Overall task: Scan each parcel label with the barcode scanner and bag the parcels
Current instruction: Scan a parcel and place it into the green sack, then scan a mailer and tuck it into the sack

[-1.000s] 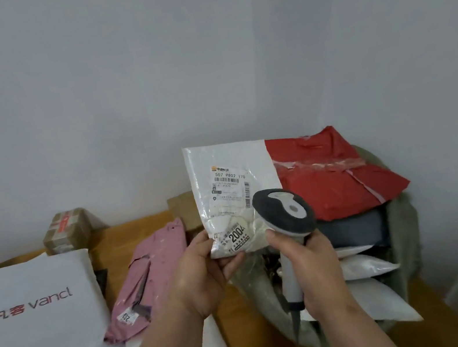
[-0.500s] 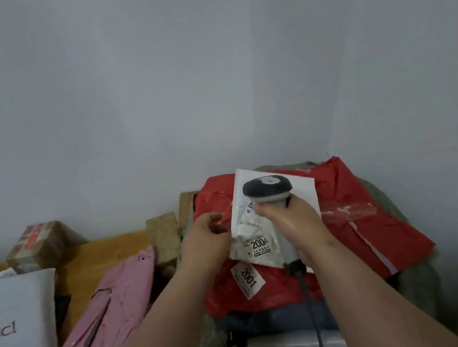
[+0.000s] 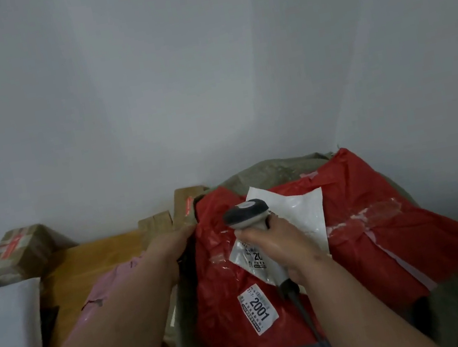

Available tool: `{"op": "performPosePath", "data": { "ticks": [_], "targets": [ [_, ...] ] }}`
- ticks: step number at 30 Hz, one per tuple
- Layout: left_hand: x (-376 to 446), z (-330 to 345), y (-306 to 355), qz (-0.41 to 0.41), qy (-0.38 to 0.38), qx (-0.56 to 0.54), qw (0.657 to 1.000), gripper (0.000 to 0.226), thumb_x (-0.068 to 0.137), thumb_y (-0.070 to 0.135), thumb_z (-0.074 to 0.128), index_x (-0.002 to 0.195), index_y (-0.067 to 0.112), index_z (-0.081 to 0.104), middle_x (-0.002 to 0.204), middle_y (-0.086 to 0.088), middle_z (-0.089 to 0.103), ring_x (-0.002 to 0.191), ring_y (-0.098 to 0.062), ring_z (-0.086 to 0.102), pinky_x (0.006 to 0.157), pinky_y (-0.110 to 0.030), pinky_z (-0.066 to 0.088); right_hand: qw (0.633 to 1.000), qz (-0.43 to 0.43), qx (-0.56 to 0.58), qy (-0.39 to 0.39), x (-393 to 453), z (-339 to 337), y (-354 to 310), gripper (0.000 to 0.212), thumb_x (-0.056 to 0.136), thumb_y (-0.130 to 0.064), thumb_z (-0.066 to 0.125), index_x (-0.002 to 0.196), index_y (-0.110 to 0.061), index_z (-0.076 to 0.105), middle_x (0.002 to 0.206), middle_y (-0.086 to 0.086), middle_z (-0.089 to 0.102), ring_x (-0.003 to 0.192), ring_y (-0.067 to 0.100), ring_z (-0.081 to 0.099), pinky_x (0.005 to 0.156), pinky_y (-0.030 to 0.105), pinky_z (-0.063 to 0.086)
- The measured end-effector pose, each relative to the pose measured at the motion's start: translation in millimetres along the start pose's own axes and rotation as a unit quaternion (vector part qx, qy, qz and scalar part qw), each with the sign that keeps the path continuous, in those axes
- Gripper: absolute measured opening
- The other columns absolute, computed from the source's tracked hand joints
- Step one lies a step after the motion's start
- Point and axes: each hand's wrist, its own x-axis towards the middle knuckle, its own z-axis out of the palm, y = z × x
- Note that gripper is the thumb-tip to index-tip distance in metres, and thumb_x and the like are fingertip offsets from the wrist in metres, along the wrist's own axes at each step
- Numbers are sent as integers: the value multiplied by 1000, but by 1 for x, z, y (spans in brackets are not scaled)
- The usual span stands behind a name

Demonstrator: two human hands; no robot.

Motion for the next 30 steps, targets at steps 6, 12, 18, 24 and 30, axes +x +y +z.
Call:
{"op": "performPosePath", "data": {
  "ticks": [6,12,18,24,30],
  "targets": [
    [-19,-8,48,133,6,-102,986,22,97,9,56,76,9,62,71,-15,69,61,-25,64,62,-34,57,1000,18,-2,-7,4,8,0,48,67,-54,73,108,-30,66,104,-6,73,98,15,69,94,42,55],
    [-73,-30,114,337,-5,-191,922,39,100,18,54,65,21,69,62,1,69,53,-13,65,49,-26,53,997,62,49,-24,14,12,7,48,81,-41,76,122,-24,59,110,-2,71,101,16,68,91,36,55],
    [-60,-23,78,299,-6,-65,952,16,100,27,57,93,21,70,79,2,74,73,-17,67,55,-25,53,995,52,85,10,14,16,9,17,84,-34,76,98,-29,67,94,-5,73,87,12,70,75,28,54],
    [-75,-36,24,272,10,68,960,110,53,80,74,147,33,38,130,5,56,110,-18,61,87,-39,53,996,-20,66,63,-19,5,-2,29,79,-37,74,105,-28,64,97,-10,69,89,9,66,80,33,56],
    [-110,-50,-30,252,132,392,875,117,61,63,83,155,32,21,145,-13,39,131,-32,42,107,-49,41,995,-42,86,-4,-63,-13,-1,22,80,-36,74,99,-36,62,98,-11,72,79,12,75,62,24,55]
  ]
}}
